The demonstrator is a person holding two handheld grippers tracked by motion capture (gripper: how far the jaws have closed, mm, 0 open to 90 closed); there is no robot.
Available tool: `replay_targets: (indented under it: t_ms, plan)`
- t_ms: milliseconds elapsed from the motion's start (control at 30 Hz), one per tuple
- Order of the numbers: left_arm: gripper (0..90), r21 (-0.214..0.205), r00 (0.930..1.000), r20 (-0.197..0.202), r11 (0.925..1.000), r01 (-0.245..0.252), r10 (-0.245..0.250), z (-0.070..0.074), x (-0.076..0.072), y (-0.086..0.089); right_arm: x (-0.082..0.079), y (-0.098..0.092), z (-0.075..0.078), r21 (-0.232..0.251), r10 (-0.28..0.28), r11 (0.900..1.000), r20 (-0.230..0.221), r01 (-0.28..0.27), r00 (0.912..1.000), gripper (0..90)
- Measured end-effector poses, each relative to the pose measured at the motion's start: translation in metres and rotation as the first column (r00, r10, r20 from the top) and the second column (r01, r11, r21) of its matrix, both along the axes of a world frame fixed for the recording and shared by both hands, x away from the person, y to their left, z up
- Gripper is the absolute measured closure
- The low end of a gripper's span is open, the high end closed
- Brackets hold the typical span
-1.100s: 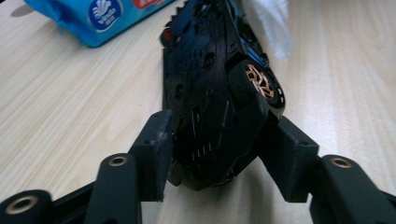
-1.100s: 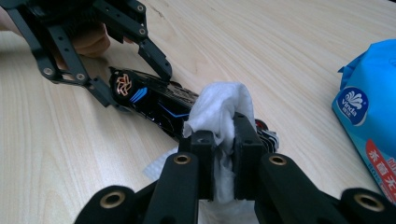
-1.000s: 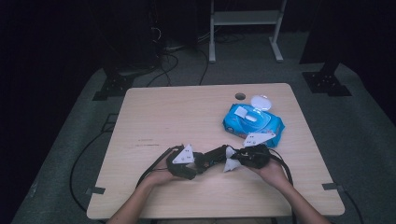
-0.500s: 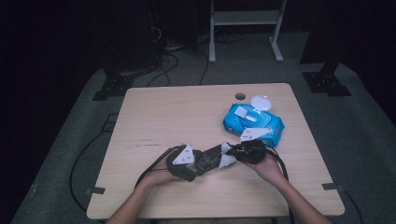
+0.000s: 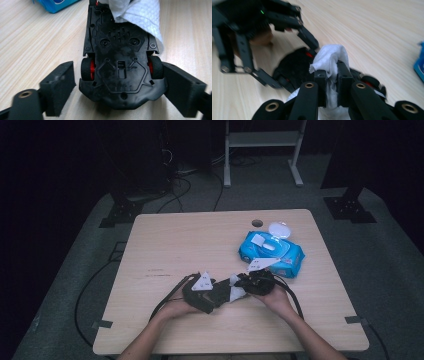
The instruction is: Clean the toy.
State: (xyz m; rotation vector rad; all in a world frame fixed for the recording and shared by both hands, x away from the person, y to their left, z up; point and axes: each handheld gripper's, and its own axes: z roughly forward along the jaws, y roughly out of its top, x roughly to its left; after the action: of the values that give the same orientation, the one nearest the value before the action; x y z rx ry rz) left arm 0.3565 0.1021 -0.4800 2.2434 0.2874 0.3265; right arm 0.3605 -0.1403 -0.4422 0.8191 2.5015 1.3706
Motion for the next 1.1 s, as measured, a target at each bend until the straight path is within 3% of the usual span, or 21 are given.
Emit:
replay_targets:
  t_ms: [133,233,333,433,533,633,800,967,1100]
  plan:
    - [21.3,0.006,1.0000,0.003,1.0000,0.000,0.000,-0.001,0.001,0.000,0.003,0.014,0.000,-0.002,0.032,0.9995,0.001,-0.032,0.9995,80.1]
    - [21.5,0.003,0.9999,0.007,1.0000,0.008,-0.008,0.000,0.001,0.000,0.006,0.019,-0.003,-0.052,0.048,0.9975,-0.021,-0.049,0.9986,65.9]
    - [21.8,-0.001,0.9999,0.008,0.9999,0.014,-0.014,0.001,0.001,0.001,0.007,0.015,0.001,-0.064,0.047,0.9967,-0.029,-0.048,0.9985,53.5]
    - [21.8,0.000,0.9998,0.009,0.9999,0.015,-0.015,0.000,0.001,0.001,0.004,0.009,0.009,-0.075,0.043,0.9963,0.015,-0.042,0.9989,49.1]
    - [21.8,-0.001,0.9997,0.014,0.9998,0.017,-0.017,0.001,0.000,0.000,0.002,0.007,0.012,-0.090,0.046,0.9951,0.048,-0.041,0.9978,49.9]
    - [21.8,-0.008,0.9999,0.003,0.9998,0.017,-0.016,0.001,0.001,0.001,-0.002,0.011,0.012,-0.096,0.071,0.9934,0.084,-0.063,0.9939,58.4]
    - [21.6,-0.011,0.9999,-0.005,0.9999,0.011,-0.011,0.001,0.002,0.002,-0.005,0.021,0.000,-0.148,0.103,0.9847,0.067,-0.093,0.9924,71.0]
    - [15.9,-0.020,0.9990,-0.033,0.9993,-0.032,0.031,0.001,0.007,0.004,-0.004,0.020,-0.005,-0.128,0.102,0.9873,0.059,-0.094,0.9930,78.1]
    - [15.4,0.015,0.9973,-0.064,0.9992,-0.037,0.037,-0.002,0.008,0.003,-0.003,0.016,-0.008,-0.096,0.090,0.9917,0.039,-0.086,0.9951,79.3]
